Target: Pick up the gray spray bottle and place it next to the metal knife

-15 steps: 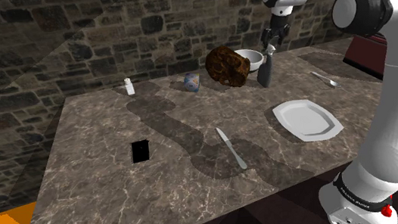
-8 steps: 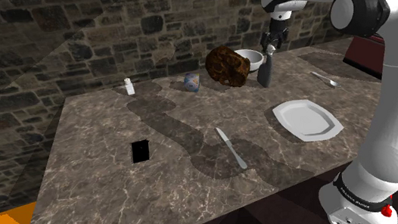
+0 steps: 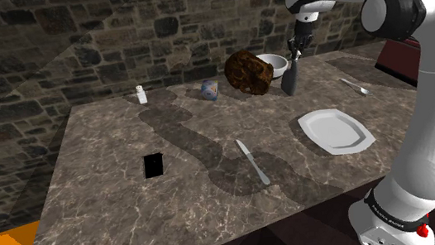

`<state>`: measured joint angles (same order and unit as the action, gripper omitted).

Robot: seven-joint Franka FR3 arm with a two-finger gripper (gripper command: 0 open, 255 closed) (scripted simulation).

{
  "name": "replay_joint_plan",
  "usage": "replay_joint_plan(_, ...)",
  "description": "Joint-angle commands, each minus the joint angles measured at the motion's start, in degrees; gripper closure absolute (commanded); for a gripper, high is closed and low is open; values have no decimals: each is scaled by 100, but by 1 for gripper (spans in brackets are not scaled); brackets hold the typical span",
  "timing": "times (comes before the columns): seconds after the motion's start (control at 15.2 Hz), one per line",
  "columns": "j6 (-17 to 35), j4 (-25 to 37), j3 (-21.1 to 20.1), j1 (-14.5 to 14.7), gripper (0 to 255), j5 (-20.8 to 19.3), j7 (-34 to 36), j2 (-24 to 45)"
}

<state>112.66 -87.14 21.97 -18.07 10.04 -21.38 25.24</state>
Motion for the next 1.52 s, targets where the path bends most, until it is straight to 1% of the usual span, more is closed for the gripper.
replay_joint_plan(0.0,0,0,0,0,255,0,0,1)
replay_joint_plan(0.26,0,-1,0,0,255,0,0,0)
replay_joint_plan(1.25,-1049,950,47,-59,255,-73,72,-112)
replay_joint_plan(1.45,-844,361,-5,308,255,-251,437,-530)
